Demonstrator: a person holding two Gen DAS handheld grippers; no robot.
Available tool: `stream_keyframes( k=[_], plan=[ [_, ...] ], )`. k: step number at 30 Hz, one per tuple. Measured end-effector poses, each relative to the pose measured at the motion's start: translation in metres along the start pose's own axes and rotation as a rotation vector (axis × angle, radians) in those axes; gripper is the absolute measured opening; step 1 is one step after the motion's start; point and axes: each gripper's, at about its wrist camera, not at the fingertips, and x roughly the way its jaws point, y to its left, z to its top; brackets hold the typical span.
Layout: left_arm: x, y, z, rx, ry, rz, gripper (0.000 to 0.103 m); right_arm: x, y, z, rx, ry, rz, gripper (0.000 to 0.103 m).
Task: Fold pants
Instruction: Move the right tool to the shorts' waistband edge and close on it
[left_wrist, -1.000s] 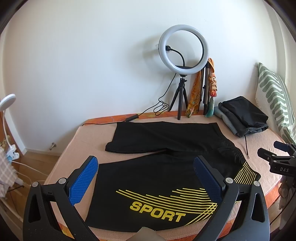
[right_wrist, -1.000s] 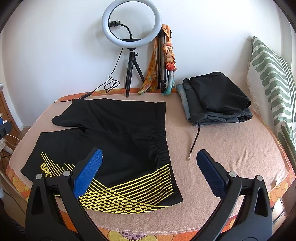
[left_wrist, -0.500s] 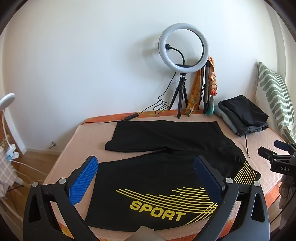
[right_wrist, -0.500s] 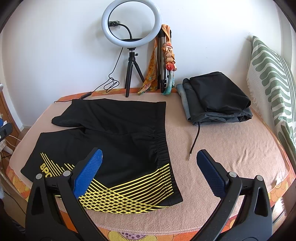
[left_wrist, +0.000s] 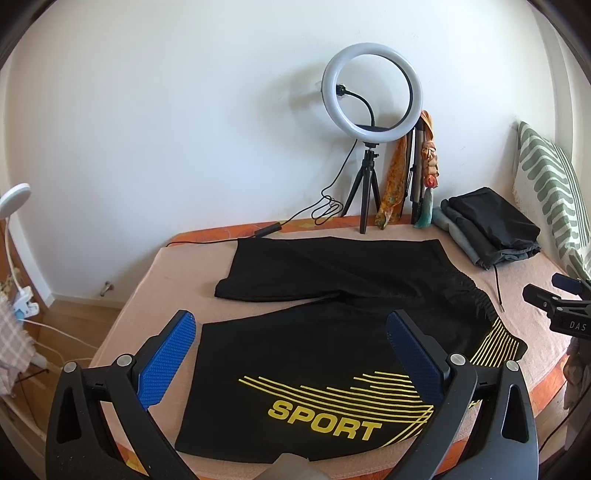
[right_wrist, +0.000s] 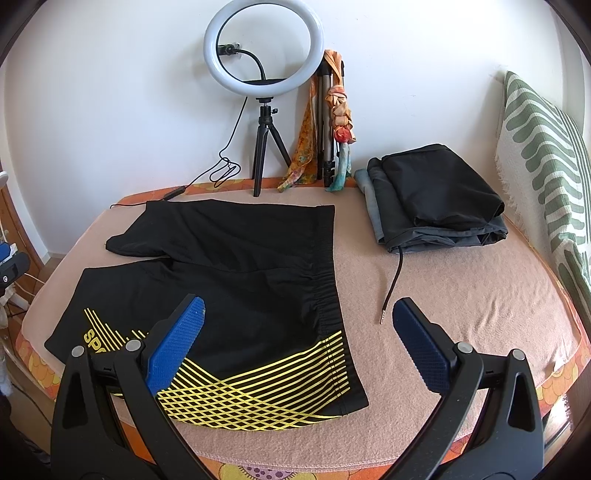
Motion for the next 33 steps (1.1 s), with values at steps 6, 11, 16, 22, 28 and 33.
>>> stream_keyframes(
  k=[6, 11, 16, 22, 28, 33],
  plan=[
    [0.018, 0.032, 0.001, -0.073, 0.044, 0.021, 0.103, 0.006, -0.005, 0.012, 0.030, -0.002, 0.044, 0.103],
    [0.029, 0.064, 0.001, -0.159, 0.039, -0.037, 0.103, 0.020, -0.009, 0.028, 0.093, -0.001, 0.155, 0.103],
    [0.059, 0.099, 0.014, -0.242, 0.130, -0.100, 0.102, 0.036, -0.010, 0.059, 0.119, -0.012, 0.215, 0.103],
    [0.108, 0.121, 0.056, -0.121, 0.170, -0.131, 0.099, 0.062, -0.006, 0.114, -0.025, -0.040, 0.199, 0.103],
    [0.170, 0.127, 0.092, -0.036, 0.201, -0.158, 0.093, 0.123, -0.012, 0.151, -0.144, 0.037, 0.193, 0.103],
    [0.227, 0.133, 0.104, -0.021, 0.249, -0.190, 0.091, 0.179, -0.020, 0.168, -0.172, 0.114, 0.215, 0.098]
  ],
)
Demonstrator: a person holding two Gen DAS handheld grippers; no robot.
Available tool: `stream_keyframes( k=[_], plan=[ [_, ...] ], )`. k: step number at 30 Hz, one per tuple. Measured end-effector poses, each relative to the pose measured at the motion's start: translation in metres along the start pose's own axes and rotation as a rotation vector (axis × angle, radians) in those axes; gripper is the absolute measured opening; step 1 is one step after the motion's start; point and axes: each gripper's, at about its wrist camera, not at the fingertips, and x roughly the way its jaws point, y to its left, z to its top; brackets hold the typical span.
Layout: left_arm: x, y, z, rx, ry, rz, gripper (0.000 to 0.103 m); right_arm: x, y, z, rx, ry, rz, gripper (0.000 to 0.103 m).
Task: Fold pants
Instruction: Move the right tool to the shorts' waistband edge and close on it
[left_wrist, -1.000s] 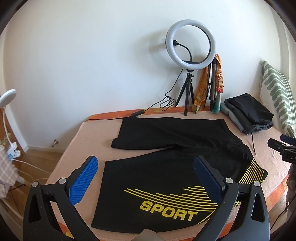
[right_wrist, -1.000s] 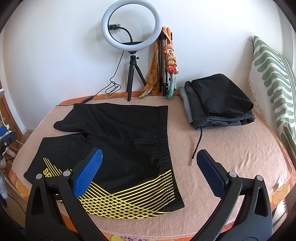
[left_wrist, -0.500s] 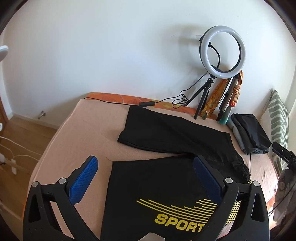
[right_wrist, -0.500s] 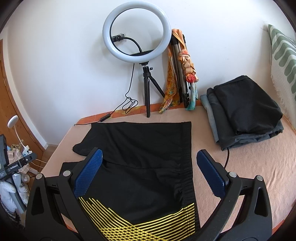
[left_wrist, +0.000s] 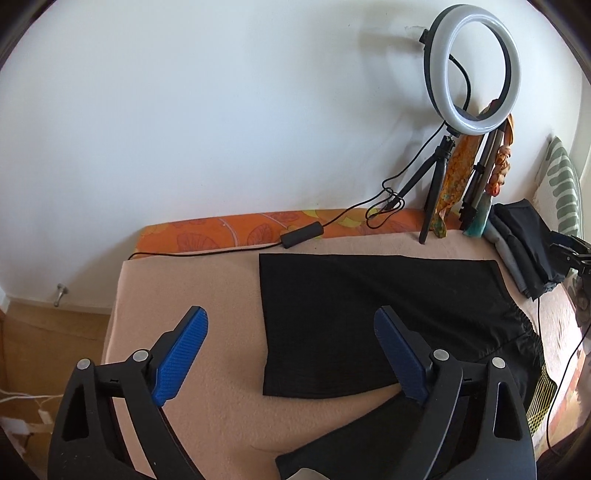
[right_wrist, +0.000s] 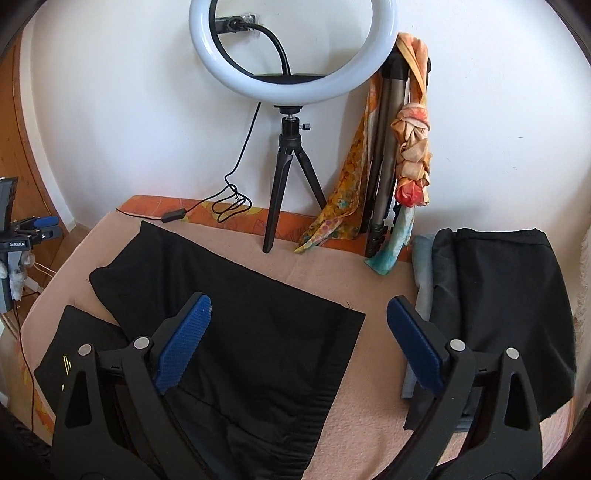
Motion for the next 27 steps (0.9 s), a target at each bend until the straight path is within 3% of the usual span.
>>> stream_keyframes(
  k=[4, 7, 10, 15, 22, 25, 27],
  plan=[
    [0.040, 0.010, 0.013, -0.004, 0.035, -0.004, 0.091, 0.038, -0.010, 0.011, -0.006, 0.045, 0.032, 0.098],
    [0.068, 0.018, 0.020, -0.011, 0.062, -0.013, 0.088, 0.067, -0.013, 0.016, -0.014, 0.093, 0.064, 0.090],
    [0.098, 0.022, 0.026, -0.029, 0.098, -0.067, 0.087, 0.095, -0.016, 0.017, -0.054, 0.135, 0.072, 0.090],
    [0.141, 0.020, 0.028, 0.019, 0.135, -0.016, 0.087, 0.136, -0.024, 0.015, -0.082, 0.191, 0.125, 0.089],
    [0.174, 0.024, 0.027, 0.024, 0.162, 0.002, 0.087, 0.178, -0.032, 0.003, -0.143, 0.281, 0.137, 0.089],
    [0.181, 0.025, 0.026, 0.027, 0.170, 0.010, 0.073, 0.185, -0.040, -0.004, -0.152, 0.312, 0.130, 0.089],
    [0.186, 0.025, 0.024, 0.030, 0.179, 0.018, 0.056, 0.187, -0.044, -0.010, -0.154, 0.330, 0.139, 0.089]
  ],
)
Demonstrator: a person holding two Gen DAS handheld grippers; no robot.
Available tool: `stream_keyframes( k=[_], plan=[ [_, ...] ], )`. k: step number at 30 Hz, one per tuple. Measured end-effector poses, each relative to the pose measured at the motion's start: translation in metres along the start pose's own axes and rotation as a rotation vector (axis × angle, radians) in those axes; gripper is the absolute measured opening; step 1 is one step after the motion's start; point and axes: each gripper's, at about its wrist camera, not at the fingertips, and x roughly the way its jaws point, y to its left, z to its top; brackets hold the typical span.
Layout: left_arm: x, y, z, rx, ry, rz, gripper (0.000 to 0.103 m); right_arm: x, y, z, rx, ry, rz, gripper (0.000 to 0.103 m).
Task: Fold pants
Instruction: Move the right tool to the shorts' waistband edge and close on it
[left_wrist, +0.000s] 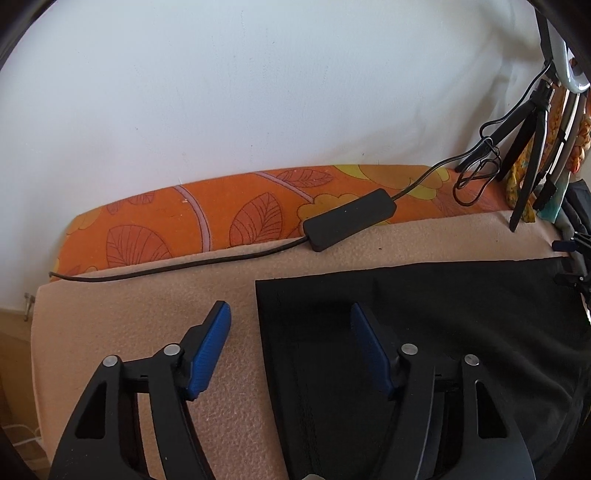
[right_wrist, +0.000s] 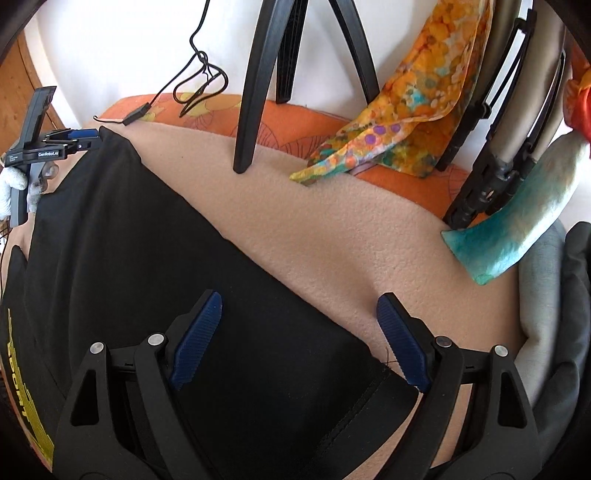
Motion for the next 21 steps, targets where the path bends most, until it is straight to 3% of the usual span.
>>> stream_keyframes(
  k=[2, 4, 6, 7, 9, 10, 16, 21],
  plan=[
    [0.000, -0.001, 0.000, 0.006, -0.018, 0.010, 0.048, -0.002, 0.002, -0.006, -0.028, -0.018, -0.008, 0.087],
    [0.000, -0.002, 0.001, 0.004, -0.028, 0.010, 0.029, -0.006, 0.003, -0.010, -0.026, -0.035, -0.002, 0.079],
    [0.000, -0.004, 0.002, 0.006, -0.032, 0.026, 0.009, -0.009, 0.006, -0.014, -0.030, -0.048, 0.003, 0.057],
    [0.000, -0.007, 0.002, 0.016, -0.034, 0.025, 0.007, -0.012, 0.007, -0.016, -0.031, -0.050, 0.012, 0.049],
    [-0.001, -0.016, 0.000, 0.064, -0.047, 0.053, 0.005, -0.017, 0.009, -0.019, -0.033, -0.050, 0.024, 0.015],
    [-0.003, -0.019, -0.002, 0.085, -0.053, 0.065, 0.005, -0.016, 0.011, -0.018, -0.029, -0.047, 0.033, 0.010],
    [-0.024, -0.016, -0.002, 0.051, -0.118, 0.093, 0.004, -0.026, 0.024, -0.019, -0.021, -0.078, -0.010, 0.004],
    [-0.057, -0.016, -0.004, 0.044, -0.178, 0.098, 0.004, -0.062, 0.029, -0.018, -0.013, -0.143, -0.030, 0.004]
  ],
)
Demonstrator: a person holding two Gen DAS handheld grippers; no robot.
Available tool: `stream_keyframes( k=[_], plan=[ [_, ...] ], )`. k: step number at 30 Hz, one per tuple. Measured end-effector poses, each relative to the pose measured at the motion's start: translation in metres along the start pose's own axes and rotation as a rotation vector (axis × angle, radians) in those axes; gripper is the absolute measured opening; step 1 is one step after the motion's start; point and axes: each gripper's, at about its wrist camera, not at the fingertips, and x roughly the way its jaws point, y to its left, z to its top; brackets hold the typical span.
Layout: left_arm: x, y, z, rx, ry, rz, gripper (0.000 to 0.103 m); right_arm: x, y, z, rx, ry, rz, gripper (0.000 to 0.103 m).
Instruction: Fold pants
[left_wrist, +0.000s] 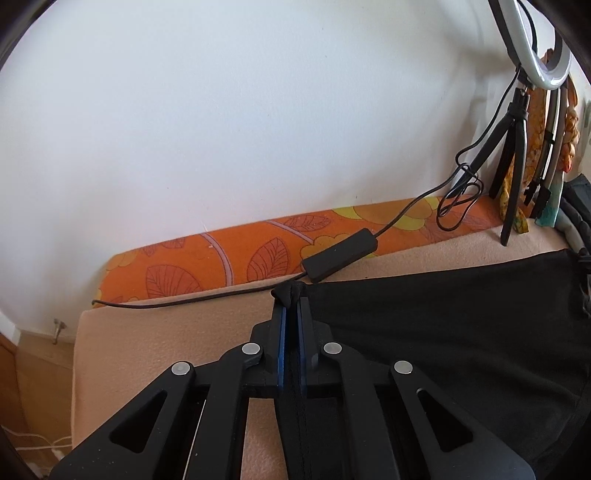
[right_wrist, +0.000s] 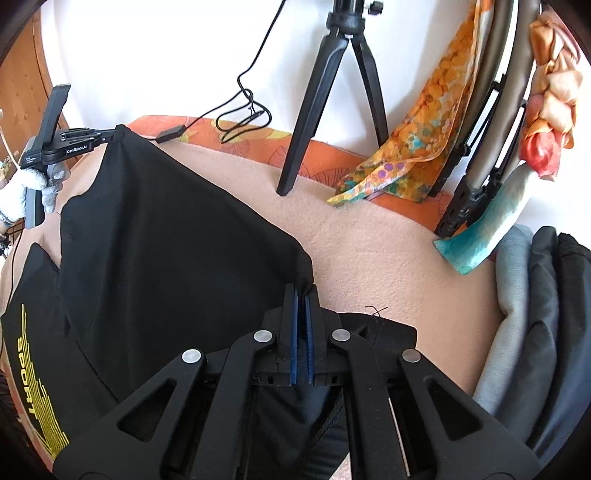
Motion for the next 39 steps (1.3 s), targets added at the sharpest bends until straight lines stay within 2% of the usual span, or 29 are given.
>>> stream_keyframes(
  k=[10, 18, 23, 30, 39],
  plan=[
    [-0.104, 0.000, -0.028, 0.001, -0.099, 0.001, 0.004, -0.083, 0.049, -0.011, -0.041, -0.074, -0.034, 0.004],
    [-0.159, -0.009, -0.081, 0.000, -0.117, 0.002, 0.004, -0.137, 0.101, -0.064, -0.072, -0.086, -0.029, 0.004],
    [-0.184, -0.020, -0.122, -0.001, -0.095, 0.004, 0.004, -0.149, 0.128, -0.105, -0.074, -0.079, -0.019, 0.004],
    [-0.205, -0.028, -0.171, -0.025, -0.050, 0.000, 0.004, -0.152, 0.144, -0.160, -0.045, -0.071, -0.042, 0.004],
    [-0.219, -0.025, -0.218, -0.030, -0.005, 0.011, 0.004, -0.159, 0.158, -0.208, -0.026, -0.086, -0.054, 0.004]
  ],
)
